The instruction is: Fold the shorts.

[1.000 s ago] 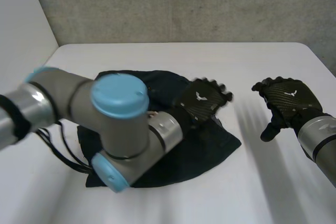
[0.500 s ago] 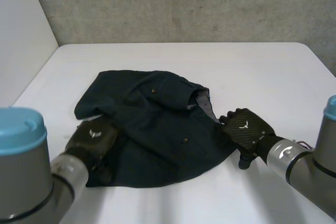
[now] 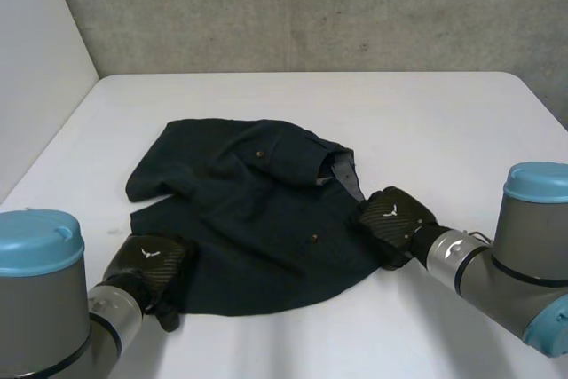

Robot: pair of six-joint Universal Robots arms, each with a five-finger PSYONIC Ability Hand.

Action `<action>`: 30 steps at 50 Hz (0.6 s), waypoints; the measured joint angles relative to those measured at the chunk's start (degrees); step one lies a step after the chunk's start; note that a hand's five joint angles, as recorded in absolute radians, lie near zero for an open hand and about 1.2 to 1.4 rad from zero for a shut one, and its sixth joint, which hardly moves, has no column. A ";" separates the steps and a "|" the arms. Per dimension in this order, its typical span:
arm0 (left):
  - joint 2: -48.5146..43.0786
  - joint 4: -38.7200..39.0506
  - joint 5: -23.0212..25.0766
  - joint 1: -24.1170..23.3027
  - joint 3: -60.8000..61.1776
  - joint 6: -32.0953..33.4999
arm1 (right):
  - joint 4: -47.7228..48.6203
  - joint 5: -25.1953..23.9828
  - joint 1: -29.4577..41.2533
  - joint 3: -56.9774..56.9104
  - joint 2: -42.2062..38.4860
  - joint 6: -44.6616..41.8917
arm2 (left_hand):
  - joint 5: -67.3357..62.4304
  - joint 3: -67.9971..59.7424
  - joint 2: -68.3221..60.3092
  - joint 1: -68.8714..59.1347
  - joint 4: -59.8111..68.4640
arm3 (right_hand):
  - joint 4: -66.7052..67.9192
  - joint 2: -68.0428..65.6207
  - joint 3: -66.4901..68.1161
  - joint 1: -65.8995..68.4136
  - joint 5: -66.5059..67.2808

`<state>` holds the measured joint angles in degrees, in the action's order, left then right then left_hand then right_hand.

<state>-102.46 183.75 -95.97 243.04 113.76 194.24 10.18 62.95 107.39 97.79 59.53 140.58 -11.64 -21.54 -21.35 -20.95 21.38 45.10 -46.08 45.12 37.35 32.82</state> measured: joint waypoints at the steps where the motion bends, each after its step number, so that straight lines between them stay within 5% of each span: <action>1: -0.28 0.07 0.00 0.04 -0.12 0.03 | -0.02 0.02 0.01 -0.19 -0.20 0.00 | -0.14 -0.18 -0.14 0.00 0.14 | 6.01 -6.13 5.96 4.39 5.39; 5: -1.79 0.37 -0.01 0.19 -0.83 0.10 | -0.08 0.16 0.06 -1.32 -1.19 0.17 | -4.26 -4.35 -4.34 -4.79 4.34 | 22.03 -21.01 21.71 13.68 20.20; 16: -5.28 4.35 -0.01 0.24 -2.16 0.74 | -0.29 2.36 1.11 -2.91 -1.08 3.44 | -42.61 -42.34 -43.28 -44.04 43.22 | 22.88 -21.16 22.58 17.35 22.09; 30: -2.56 4.67 0.28 -0.57 -1.94 5.70 | -5.20 8.62 5.07 -4.14 4.67 13.78 | -43.95 -45.08 -45.42 -43.78 45.92 | 22.92 -21.16 22.58 17.65 23.09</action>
<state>-105.01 188.43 -95.70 242.48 111.83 199.94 4.97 71.57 112.46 93.65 64.20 154.36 -55.59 -66.62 -66.77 -64.73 67.30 68.02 -67.24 67.70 54.99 55.91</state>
